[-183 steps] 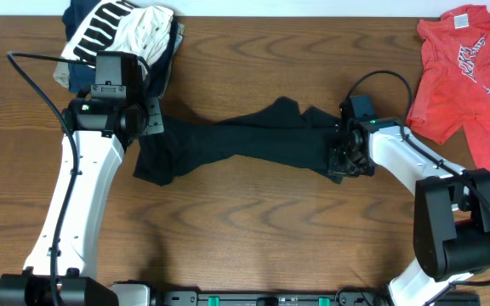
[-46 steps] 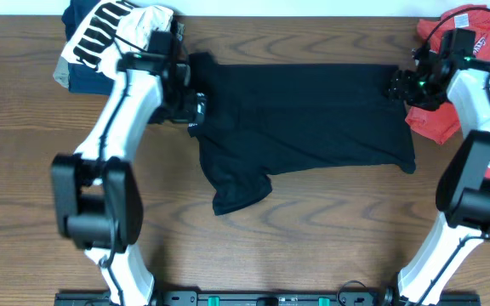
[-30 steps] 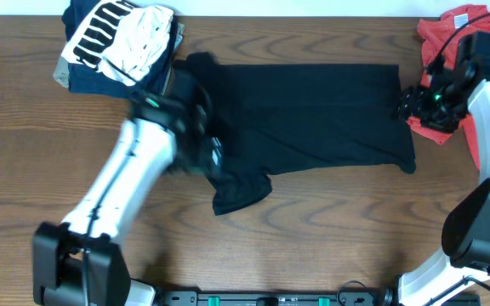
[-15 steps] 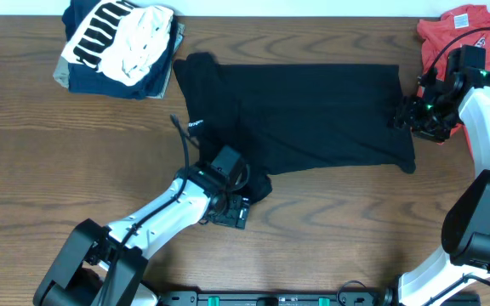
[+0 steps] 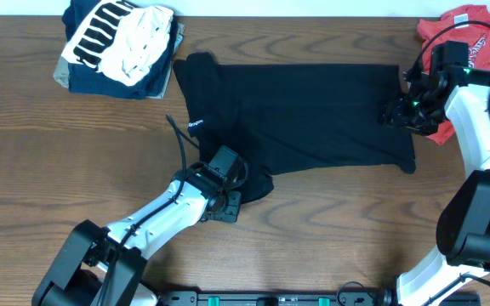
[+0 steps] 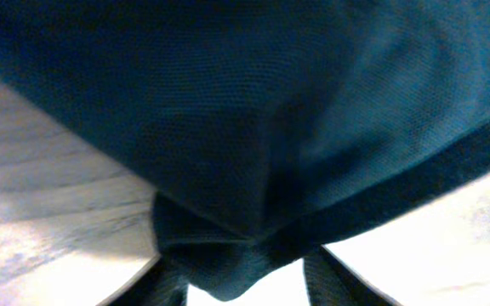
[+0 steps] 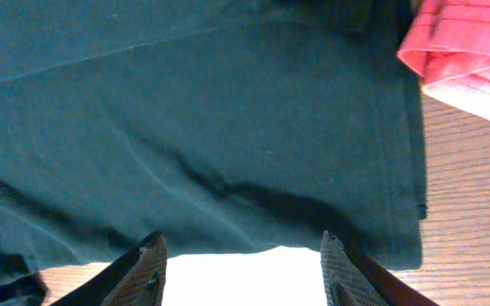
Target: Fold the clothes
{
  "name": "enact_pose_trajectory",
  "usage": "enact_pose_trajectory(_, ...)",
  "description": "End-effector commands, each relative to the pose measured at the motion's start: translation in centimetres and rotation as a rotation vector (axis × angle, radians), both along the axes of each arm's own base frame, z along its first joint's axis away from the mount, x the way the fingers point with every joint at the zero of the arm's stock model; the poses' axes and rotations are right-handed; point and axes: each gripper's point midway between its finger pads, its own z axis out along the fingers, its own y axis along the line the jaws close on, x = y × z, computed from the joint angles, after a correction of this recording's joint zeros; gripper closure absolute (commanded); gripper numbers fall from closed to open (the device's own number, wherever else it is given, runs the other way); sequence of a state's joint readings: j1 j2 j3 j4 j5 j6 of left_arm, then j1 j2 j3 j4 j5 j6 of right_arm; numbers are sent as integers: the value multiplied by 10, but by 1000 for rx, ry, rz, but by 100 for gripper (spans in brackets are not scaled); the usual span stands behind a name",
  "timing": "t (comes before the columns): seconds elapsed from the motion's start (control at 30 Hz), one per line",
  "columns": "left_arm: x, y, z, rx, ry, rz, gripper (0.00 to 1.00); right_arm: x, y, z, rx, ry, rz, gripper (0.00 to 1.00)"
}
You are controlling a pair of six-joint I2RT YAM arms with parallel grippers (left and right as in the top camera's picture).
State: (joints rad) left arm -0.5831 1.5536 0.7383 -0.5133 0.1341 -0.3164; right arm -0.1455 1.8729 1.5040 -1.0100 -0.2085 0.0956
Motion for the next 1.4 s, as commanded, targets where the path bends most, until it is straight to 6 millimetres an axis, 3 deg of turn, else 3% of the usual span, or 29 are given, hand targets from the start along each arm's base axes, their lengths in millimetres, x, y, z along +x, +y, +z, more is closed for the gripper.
enact_pose_trajectory(0.0, 3, 10, -1, 32, -23, 15, 76, 0, 3, -2, -15, 7, 7, 45)
enact_pose_trajectory(0.07, 7, 13, 0, 33, -26, 32, 94, 0, 3, -2, -16, 8, 7, 46)
enact_pose_trajectory(0.23, 28, 31, 19, 19, -41, 153, 94, -10, 3, -4, -18, 49, 5, 53)
enact_pose_trajectory(0.3, 37, 42, 36, 14, -52, 205, 94, -20, 0, -6, -36, 92, 1, 53)
enact_pose_trajectory(0.43, 52, 69, 74, -6, -97, 310, 94, -42, -24, -10, -158, 193, -88, 53)
enact_pose_trajectory(0.57, 59, 88, 109, -42, -189, 384, 94, -47, -27, -19, -166, 214, -122, 54)
enact_pose_trajectory(0.67, 60, 92, 120, -58, -229, 398, 94, -55, -30, -34, -181, 234, -162, 54)
enact_pose_trajectory(0.77, 60, 92, 125, -66, -247, 398, 94, -67, -33, -56, -191, 262, -220, 55)
enact_pose_trajectory(0.9, 60, 92, 124, -65, -244, 398, 94, -78, -21, -77, -133, 277, -221, 55)
enact_pose_trajectory(1.37, 60, 92, 124, -64, -242, 399, 94, -125, 7, -120, -77, 371, -186, 49)
